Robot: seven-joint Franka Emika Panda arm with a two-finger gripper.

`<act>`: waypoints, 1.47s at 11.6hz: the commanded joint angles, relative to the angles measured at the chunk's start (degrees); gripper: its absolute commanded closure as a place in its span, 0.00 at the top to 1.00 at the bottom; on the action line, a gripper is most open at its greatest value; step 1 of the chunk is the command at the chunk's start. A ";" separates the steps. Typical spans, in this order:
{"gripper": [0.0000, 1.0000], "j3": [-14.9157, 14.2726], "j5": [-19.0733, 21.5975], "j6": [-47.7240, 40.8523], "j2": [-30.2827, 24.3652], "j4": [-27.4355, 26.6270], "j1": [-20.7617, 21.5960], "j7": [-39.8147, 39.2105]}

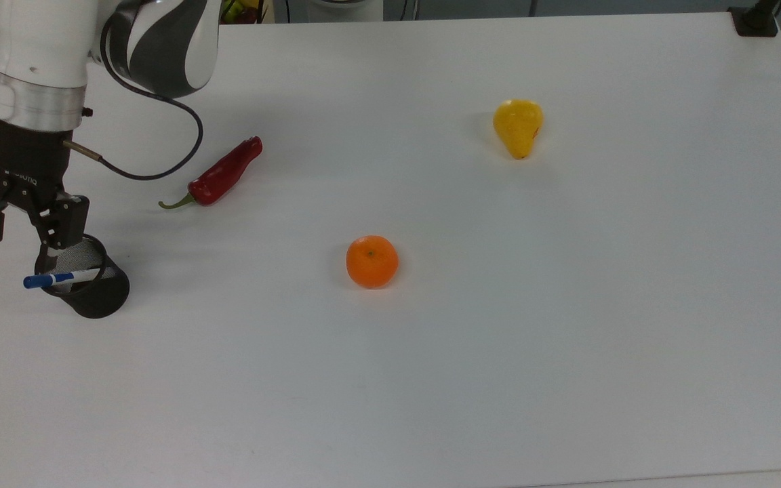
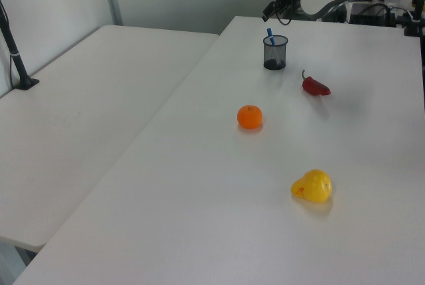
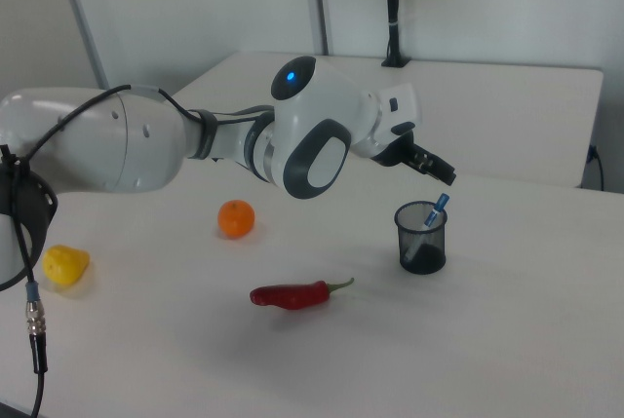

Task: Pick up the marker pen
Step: 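Lower the gripper onto the marker in the cup and close it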

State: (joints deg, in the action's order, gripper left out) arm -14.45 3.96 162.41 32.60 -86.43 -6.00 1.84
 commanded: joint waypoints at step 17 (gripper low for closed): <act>0.68 -0.41 -0.53 5.64 6.86 1.79 -0.06 0.45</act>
State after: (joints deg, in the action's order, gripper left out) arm -14.45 3.96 166.41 38.13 -85.80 -6.12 1.91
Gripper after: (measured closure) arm 0.308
